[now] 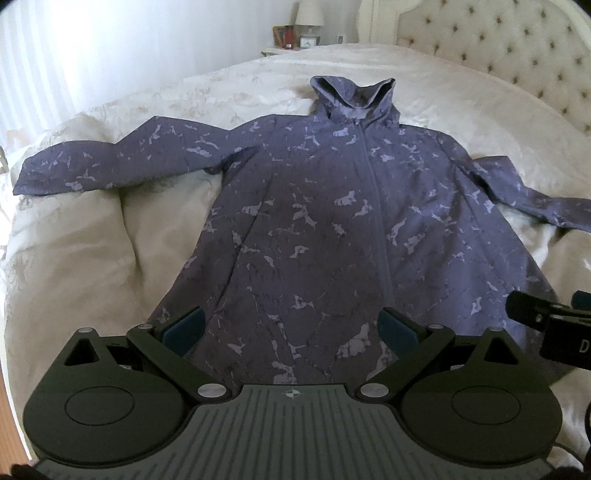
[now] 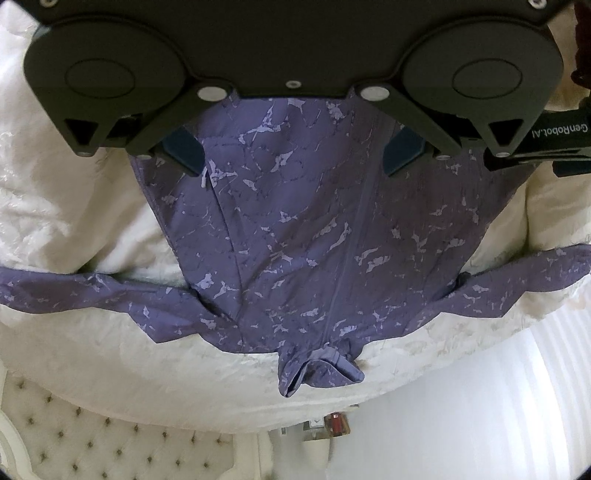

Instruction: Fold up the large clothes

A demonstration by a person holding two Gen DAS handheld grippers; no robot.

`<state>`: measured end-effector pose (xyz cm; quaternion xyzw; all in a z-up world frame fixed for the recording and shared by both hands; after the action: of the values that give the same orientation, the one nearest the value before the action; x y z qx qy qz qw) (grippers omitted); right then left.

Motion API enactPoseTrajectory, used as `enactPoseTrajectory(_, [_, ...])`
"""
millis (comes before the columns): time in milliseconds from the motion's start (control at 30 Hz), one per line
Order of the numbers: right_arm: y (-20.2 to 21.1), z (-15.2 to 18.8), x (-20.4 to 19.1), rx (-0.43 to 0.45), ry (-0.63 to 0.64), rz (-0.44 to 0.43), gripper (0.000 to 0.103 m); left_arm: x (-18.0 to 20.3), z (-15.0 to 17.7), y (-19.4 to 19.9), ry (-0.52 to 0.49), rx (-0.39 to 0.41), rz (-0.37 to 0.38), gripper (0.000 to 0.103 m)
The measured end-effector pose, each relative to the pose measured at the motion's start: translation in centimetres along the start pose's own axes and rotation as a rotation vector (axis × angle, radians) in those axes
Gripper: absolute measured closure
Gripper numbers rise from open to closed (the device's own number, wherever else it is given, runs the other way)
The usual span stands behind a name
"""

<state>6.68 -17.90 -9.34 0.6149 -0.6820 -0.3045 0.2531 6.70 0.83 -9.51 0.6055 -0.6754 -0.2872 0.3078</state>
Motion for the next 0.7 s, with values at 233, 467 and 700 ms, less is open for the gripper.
enactPoseTrajectory(233, [-0.4,0.2,-0.2,-0.016,0.003,-0.007,0.001,-0.2,0.2,-0.5,0.018,-0.020,0.005,0.002])
enactPoseTrajectory(467, [-1.1,0.6,-0.3,-0.039,0.000,-0.011,0.001,-0.3,0.4,-1.1,0.026,-0.042,0.008,0.002])
enactPoseTrajectory(700, [-1.8,0.9,-0.4,-0.064,-0.001,-0.014,0.001,-0.5,0.5,-1.8,0.034,-0.059,0.010,0.002])
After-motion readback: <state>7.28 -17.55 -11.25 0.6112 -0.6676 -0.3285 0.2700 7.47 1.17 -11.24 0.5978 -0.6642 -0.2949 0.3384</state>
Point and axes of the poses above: each gripper's, at about its wrist camera, not at the fingertips, and y roughly against the way its jaws point, x to its right, z to its underside, the point moved 9 cm from there along -y, roughly the way its jaws point, and after that the axes turned 7 degrees about z, right-handed, at the moved point
